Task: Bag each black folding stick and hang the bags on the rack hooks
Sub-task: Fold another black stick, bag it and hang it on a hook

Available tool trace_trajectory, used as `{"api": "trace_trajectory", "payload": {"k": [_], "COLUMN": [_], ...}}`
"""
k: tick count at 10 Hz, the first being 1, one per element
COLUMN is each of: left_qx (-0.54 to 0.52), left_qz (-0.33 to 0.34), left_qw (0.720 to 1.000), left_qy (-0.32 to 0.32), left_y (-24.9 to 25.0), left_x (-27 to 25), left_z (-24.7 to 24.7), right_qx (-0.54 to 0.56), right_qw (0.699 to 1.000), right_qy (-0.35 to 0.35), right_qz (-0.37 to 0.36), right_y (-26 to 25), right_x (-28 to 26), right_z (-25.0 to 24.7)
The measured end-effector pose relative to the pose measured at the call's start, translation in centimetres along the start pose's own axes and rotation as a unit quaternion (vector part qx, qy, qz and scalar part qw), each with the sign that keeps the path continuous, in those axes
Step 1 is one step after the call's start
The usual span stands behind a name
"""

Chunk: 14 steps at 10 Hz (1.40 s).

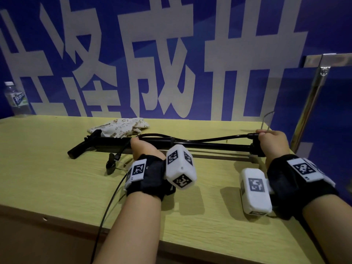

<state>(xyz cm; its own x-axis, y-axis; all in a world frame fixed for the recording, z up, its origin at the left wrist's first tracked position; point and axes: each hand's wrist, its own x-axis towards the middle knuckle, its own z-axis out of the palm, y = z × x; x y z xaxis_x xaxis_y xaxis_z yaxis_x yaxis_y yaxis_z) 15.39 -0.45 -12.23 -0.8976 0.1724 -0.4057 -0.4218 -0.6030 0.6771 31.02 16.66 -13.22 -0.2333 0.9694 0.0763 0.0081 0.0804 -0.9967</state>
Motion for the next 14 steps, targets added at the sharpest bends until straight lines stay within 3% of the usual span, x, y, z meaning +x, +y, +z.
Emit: {"api": "trace_trajectory", "payload": {"k": [1, 2, 3, 4, 5, 6, 7, 8, 9, 10, 11, 13, 14], "left_qx": [-0.044, -0.056, -0.066, -0.121, -0.204, -0.263, -0.239, -0.159, -0.105, -0.119, -0.16, -0.173, -0.173], "left_qz": [-0.017, 0.01, 0.036, 0.051, 0.035, 0.032, 0.037, 0.014, -0.011, -0.03, -0.032, 0.008, 0.024], "left_qw": [0.997, 0.995, 0.994, 0.982, 0.959, 0.933, 0.926, 0.936, 0.941, 0.938, 0.937, 0.947, 0.951], "left_qy": [-0.059, -0.087, -0.08, -0.136, -0.194, -0.244, -0.29, -0.315, -0.322, -0.325, -0.308, -0.269, -0.255], "left_y": [0.3, 0.3, 0.2, 0.7, 1.0, 1.3, 1.9, 2.2, 1.9, 1.5, 1.1, 0.8, 0.8], "left_x": [-0.1, 0.8, 1.4, 1.0, 1.3, 2.0, 2.7, 2.2, 2.1, 2.6, 2.9, 2.9, 2.8], "left_z": [-0.2, 0.0, 0.5, 0.9, 0.8, 0.3, -0.2, -0.2, 0.0, 0.2, 0.3, -0.1, -0.5], "right_qx": [0.04, 0.092, 0.131, 0.174, 0.213, 0.248, 0.25, 0.248, 0.292, 0.259, 0.363, 0.302, 0.266], "right_qw": [0.999, 0.994, 0.984, 0.973, 0.967, 0.953, 0.941, 0.954, 0.942, 0.957, 0.924, 0.949, 0.958], "right_qy": [0.034, 0.064, 0.121, 0.15, 0.134, 0.135, 0.162, 0.126, 0.132, 0.112, 0.092, 0.083, 0.094], "right_qz": [-0.014, -0.022, -0.016, 0.006, 0.042, 0.11, 0.161, 0.113, 0.098, 0.066, 0.077, 0.033, 0.048], "right_y": [0.0, -0.2, -0.1, 0.2, 1.2, 2.1, 2.3, 2.0, 2.0, 0.7, -0.2, 0.2, -0.2], "right_x": [0.4, 0.9, 1.9, 2.6, 3.4, 4.5, 4.9, 4.6, 4.6, 3.9, 2.8, 2.1, 1.3], "right_z": [-0.4, -1.3, -2.2, -3.8, -5.2, -5.7, -5.3, -4.7, -4.4, -4.2, -3.9, -3.6, -3.2]}}
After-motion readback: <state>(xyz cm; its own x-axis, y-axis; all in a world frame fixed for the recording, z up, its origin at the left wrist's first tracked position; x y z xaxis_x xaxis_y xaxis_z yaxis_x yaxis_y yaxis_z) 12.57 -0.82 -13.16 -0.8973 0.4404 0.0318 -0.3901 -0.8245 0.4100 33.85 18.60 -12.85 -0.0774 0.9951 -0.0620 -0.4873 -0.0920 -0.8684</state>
